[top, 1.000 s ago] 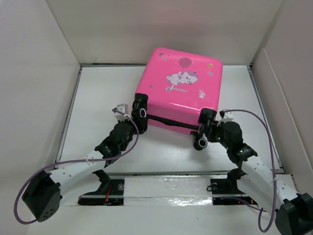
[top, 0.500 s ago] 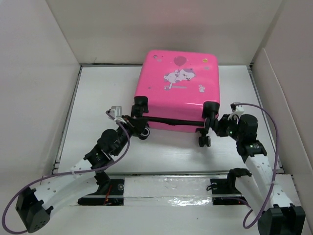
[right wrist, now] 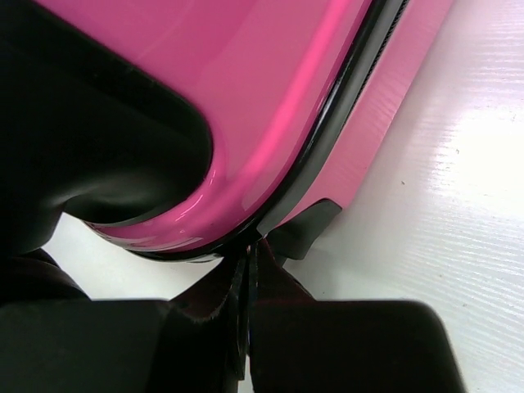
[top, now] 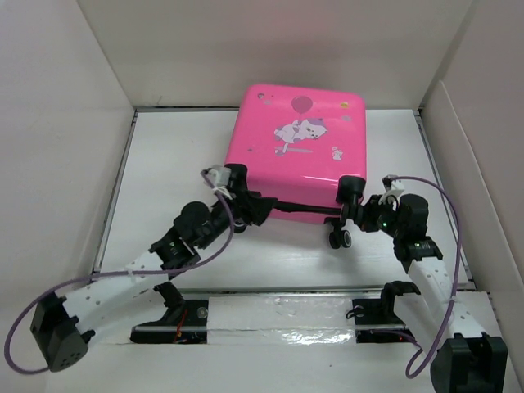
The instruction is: Pack the luggage
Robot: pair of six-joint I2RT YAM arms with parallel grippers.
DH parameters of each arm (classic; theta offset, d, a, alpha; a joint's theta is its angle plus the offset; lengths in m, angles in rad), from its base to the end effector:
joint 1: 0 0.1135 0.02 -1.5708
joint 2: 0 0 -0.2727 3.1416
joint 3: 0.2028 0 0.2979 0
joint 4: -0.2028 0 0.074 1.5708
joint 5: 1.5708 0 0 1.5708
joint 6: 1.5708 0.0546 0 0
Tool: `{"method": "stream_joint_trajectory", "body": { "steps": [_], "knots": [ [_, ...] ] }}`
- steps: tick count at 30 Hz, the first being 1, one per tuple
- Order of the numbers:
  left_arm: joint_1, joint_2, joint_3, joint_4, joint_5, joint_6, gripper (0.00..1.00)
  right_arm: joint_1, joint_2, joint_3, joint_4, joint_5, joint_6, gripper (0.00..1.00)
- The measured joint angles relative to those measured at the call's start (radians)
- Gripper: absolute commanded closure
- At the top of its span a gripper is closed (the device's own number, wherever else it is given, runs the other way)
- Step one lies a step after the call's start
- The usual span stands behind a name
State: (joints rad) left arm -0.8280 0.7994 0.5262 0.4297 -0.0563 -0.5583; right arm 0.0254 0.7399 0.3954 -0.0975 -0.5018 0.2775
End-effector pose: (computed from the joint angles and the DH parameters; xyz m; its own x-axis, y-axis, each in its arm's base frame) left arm 0.1741 -0.1850 0.3081 -0.2803 -0.4768 -0.8331 0.6477 0.5466 -0.5307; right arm 0.2229 0.0319 0.2032 -0.5364 0.2266 -0.8130 -0.3223 0.8353 0.4455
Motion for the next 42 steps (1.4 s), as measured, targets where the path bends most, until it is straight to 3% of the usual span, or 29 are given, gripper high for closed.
{"method": "stream_joint_trajectory", "body": {
  "steps": [6,10,14,22,30,34,42],
  "knots": [
    [-0.273,0.343,0.238,-0.003,0.037,0.119,0.33,0.0,-0.008,-0.004,0.001,0.0,0.002,1.0],
    [-0.298,0.579,0.388,0.001,0.107,0.154,0.35,0.0,-0.027,-0.006,-0.007,0.002,0.002,1.0],
    [-0.287,0.75,0.484,0.001,0.162,0.164,0.29,0.0,-0.054,-0.008,-0.026,0.008,0.002,1.0],
    [-0.269,0.884,0.596,0.087,0.288,0.143,0.34,0.031,-0.15,-0.071,0.0,0.052,0.029,1.0],
    [-0.235,0.949,0.716,0.092,0.304,0.118,0.36,0.158,-0.386,-0.154,-0.008,0.362,0.071,1.0],
    [-0.2,1.0,0.782,0.115,0.315,0.059,0.37,0.29,-0.467,-0.199,0.019,0.462,0.072,1.0],
    [-0.188,1.04,0.816,0.129,0.326,0.007,0.37,0.535,-0.305,-0.232,0.204,0.72,0.058,1.0]
  ]
}}
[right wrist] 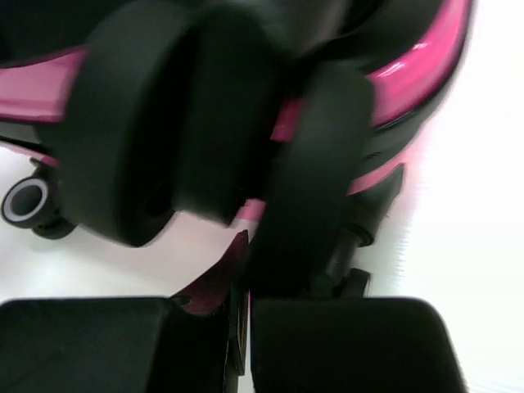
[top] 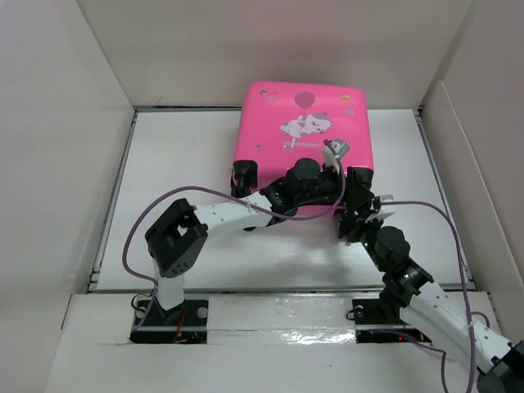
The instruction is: Pack the luggage
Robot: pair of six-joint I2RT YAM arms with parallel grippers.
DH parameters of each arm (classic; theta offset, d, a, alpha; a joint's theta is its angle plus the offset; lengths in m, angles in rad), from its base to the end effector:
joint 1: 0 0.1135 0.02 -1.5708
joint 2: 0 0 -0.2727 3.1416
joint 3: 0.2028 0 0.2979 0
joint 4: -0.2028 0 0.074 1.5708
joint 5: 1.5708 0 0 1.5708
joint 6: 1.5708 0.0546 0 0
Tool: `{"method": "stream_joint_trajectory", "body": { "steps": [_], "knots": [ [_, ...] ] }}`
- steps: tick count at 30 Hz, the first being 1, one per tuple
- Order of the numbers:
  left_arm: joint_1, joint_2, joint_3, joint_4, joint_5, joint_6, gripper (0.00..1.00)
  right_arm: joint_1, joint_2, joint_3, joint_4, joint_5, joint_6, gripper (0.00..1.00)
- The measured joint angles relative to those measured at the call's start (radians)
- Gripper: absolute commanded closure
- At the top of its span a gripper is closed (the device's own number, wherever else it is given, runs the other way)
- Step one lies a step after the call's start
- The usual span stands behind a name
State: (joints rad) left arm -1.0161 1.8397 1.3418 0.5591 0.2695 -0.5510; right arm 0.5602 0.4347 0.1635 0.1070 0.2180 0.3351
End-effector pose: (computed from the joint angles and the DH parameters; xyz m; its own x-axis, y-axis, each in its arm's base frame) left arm 0.2530 -0.4360 0.2975 -0.4748 -0.1918 -0.8589 0.8342 0.2128 -0.5087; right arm 0.1719 0.0939 0.1872 -0.2419 0.2273 -0.9433 -0.2737 0.9167 0.2911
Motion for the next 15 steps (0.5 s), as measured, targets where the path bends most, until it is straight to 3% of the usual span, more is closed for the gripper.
{"method": "stream_joint_trajectory", "body": {
  "steps": [8,15],
  "knots": [
    [0.042,0.012,0.041,-0.047,0.087,-0.035,0.38,0.216,0.167,0.0,0.198,0.196,0.006,1.0],
    [0.095,-0.019,0.045,-0.104,0.115,-0.028,0.34,0.294,0.486,0.021,0.486,0.246,0.016,1.0]
  ]
}}
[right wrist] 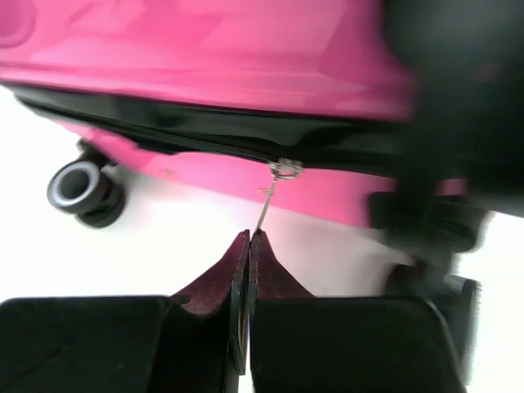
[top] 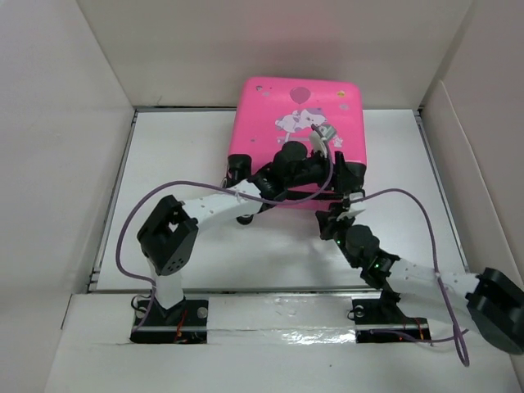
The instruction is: Pack the luggage
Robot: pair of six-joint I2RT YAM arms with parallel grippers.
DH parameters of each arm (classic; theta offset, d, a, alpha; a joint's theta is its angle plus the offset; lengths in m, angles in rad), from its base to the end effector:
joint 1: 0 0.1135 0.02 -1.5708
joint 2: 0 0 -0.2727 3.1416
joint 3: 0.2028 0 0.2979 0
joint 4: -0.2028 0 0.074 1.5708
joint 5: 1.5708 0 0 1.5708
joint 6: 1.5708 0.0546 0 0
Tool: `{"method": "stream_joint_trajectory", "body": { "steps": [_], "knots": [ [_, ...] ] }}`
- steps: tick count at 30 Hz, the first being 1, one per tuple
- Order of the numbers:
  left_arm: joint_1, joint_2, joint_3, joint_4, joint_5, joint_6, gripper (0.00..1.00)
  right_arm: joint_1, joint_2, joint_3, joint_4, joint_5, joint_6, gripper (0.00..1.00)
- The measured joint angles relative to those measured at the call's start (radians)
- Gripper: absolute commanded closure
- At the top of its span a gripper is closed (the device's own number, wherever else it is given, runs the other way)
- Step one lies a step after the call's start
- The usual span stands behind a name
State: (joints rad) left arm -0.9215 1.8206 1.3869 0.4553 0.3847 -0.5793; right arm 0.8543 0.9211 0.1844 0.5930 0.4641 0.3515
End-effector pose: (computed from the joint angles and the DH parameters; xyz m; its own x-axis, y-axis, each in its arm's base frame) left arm 0.2872 -0.4122 0.3123 -0.5174 -0.1576 -0.8411 0.8148 0.2095 -0.5405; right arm 0.1715 0.1597 0.1615 -0.2203 0.2158 -0.9512 -0.3276 0.9022 0.2806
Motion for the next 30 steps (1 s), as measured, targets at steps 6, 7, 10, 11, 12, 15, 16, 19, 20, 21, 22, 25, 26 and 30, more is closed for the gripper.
{"method": "stream_joint_trajectory", "body": {
  "steps": [6,7,10,11,12,15,16,19,20,21,22,25,26,30],
  "knots": [
    [0.137,-0.291,-0.256,0.028,-0.124,-0.003,0.37,0.062,0.097,0.035,0.085,-0.018,0.012,1.0],
    [0.181,-0.396,-0.344,0.01,-0.178,0.0,0.37,0.068,0.075,0.035,0.071,-0.023,0.013,1.0],
    [0.218,-0.626,-0.5,-0.071,-0.381,0.006,0.31,0.076,-0.025,0.039,-0.002,-0.027,0.011,1.0],
    [0.213,-0.7,-0.538,-0.109,-0.449,0.006,0.26,0.077,-0.052,0.04,-0.026,-0.027,0.01,1.0],
    [0.209,-0.766,-0.576,-0.147,-0.512,0.005,0.24,0.077,-0.079,0.04,-0.056,-0.027,0.009,1.0],
    [0.227,-0.915,-0.647,-0.295,-0.671,-0.008,0.18,0.073,-0.144,0.041,-0.127,-0.027,0.0,1.0],
    [0.245,-0.942,-0.657,-0.346,-0.711,-0.012,0.16,0.069,-0.156,0.041,-0.144,-0.031,-0.002,1.0],
    [0.274,-0.964,-0.67,-0.472,-0.8,-0.028,0.15,0.058,-0.169,0.041,-0.166,-0.05,-0.003,1.0],
    [0.272,-0.956,-0.671,-0.511,-0.813,-0.033,0.14,0.055,-0.169,0.041,-0.167,-0.058,-0.003,1.0],
    [0.27,-0.945,-0.671,-0.542,-0.824,-0.039,0.14,0.055,-0.169,0.041,-0.167,-0.061,-0.004,1.0],
    [0.269,-0.929,-0.671,-0.568,-0.831,-0.04,0.14,0.055,-0.17,0.041,-0.168,-0.066,-0.004,1.0],
    [0.268,-0.882,-0.676,-0.608,-0.831,-0.039,0.14,0.048,-0.174,0.041,-0.175,-0.08,-0.005,1.0],
    [0.268,-0.87,-0.681,-0.61,-0.828,-0.037,0.15,0.045,-0.175,0.041,-0.175,-0.085,-0.004,1.0],
    [0.268,-0.832,-0.686,-0.586,-0.818,-0.025,0.24,0.042,-0.175,0.041,-0.175,-0.099,-0.004,1.0]
  ]
}}
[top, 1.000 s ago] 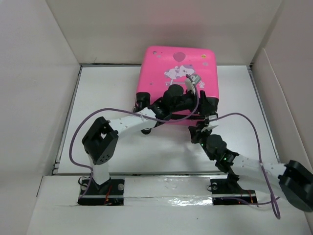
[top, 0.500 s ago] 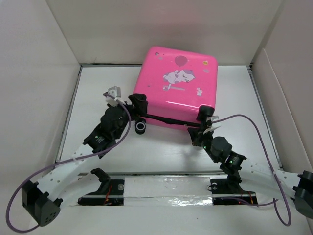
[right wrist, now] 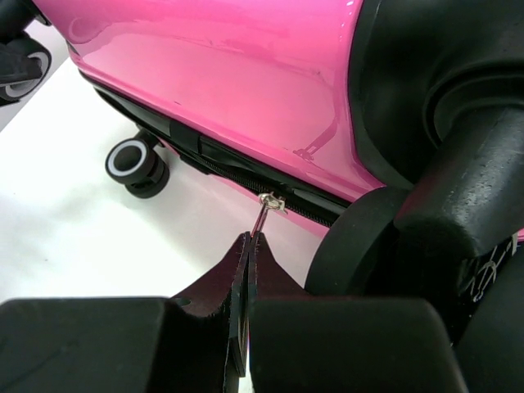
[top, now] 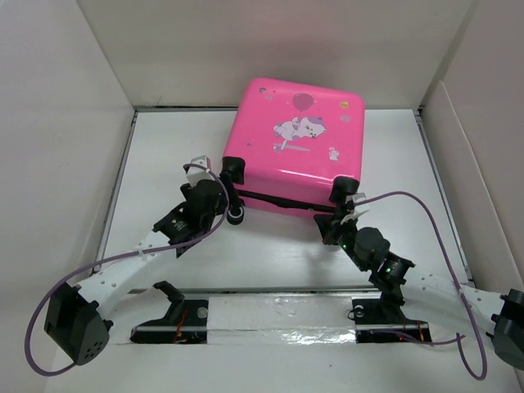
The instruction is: Pack the luggage
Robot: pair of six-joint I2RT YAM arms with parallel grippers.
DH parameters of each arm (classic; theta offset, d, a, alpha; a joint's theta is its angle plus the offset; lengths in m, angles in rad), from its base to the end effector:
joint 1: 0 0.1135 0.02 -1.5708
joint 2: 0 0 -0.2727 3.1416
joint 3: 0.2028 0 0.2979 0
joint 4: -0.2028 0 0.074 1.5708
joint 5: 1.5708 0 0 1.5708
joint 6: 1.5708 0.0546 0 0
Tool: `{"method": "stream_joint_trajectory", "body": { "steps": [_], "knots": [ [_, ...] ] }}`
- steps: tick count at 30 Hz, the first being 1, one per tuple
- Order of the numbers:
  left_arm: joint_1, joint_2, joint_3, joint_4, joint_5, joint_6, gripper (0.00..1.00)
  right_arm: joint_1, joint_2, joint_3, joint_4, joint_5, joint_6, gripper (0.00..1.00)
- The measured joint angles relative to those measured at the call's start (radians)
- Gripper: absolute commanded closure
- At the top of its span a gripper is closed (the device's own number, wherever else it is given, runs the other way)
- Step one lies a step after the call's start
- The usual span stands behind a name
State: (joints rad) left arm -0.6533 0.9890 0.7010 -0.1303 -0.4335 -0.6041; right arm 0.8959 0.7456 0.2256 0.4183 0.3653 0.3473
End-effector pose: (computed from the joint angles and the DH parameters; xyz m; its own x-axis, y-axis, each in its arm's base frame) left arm 0.2362 -0.1519 0.2658 -0.4057 -0.3386 -0.8490 0.0199 0.9253 -0.3786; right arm 0.1571 0.1651 0.1929 -0.2323 0.2185 -0.9478 -0.4553 0.8366 0.3045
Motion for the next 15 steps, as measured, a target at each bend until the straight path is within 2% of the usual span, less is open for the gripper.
{"method": "stream_joint_trajectory", "body": {
  "steps": [5,6,7,10,12,13,14,15],
  "knots": [
    [0.0,0.076,0.027,0.04,-0.001,0.027,0.56,0.0,-0.009,0.0,-0.011,-0.003,0.0,1.0],
    [0.0,0.086,0.035,0.035,-0.002,0.035,0.59,-0.001,-0.012,0.0,-0.015,-0.005,0.0,1.0],
    [0.001,0.095,0.042,0.034,-0.004,0.042,0.68,-0.002,-0.014,0.0,-0.019,-0.006,0.0,1.0],
    [0.0,0.126,0.065,0.031,-0.013,0.062,0.78,-0.01,-0.015,0.0,-0.023,-0.011,0.0,1.0],
    [0.0,0.143,0.077,0.035,-0.017,0.071,0.64,-0.013,-0.014,0.0,-0.023,-0.012,-0.001,1.0],
    [0.0,0.149,0.083,0.035,-0.021,0.072,0.49,-0.013,-0.014,0.0,-0.023,-0.013,-0.001,1.0],
    [0.0,0.15,0.085,0.035,-0.023,0.073,0.26,-0.013,-0.012,0.0,-0.022,-0.015,-0.002,1.0],
    [0.0,0.15,0.085,0.037,-0.024,0.078,0.2,-0.013,-0.011,0.0,-0.022,-0.018,-0.003,1.0]
  ]
}}
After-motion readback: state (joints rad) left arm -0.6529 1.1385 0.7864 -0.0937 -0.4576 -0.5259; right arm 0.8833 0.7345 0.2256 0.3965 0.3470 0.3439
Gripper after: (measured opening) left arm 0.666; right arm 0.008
